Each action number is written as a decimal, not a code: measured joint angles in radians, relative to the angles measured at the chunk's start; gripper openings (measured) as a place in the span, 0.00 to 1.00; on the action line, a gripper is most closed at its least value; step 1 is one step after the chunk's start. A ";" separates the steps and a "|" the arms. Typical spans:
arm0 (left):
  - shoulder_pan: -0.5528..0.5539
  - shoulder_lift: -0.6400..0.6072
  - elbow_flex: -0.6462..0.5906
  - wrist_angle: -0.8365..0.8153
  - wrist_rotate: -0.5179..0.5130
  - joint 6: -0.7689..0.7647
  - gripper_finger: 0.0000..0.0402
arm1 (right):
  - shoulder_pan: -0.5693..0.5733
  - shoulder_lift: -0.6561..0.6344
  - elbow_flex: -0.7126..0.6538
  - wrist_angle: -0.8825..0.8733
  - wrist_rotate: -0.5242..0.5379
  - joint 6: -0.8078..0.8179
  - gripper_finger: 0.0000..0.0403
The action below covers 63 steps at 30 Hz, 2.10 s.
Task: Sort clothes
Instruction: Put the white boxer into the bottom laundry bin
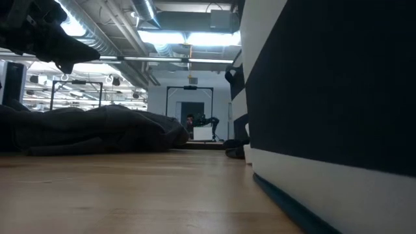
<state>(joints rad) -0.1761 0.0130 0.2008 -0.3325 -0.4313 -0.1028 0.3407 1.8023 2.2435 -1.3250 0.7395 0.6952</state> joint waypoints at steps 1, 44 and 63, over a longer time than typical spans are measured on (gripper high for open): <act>0.000 0.000 0.000 -0.002 0.000 0.001 0.10 | -0.020 0.000 -0.010 0.000 -0.021 0.023 0.44; 0.000 0.000 0.000 -0.024 0.001 -0.006 0.10 | -0.309 0.181 -0.564 -0.003 -0.660 0.373 0.80; 0.000 0.000 0.000 -0.025 0.001 -0.002 0.10 | -0.308 0.181 -0.801 0.247 -0.593 0.346 0.57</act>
<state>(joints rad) -0.1757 0.0128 0.2008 -0.3573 -0.4305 -0.1047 0.0322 1.9831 1.4425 -1.0780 0.1463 1.0410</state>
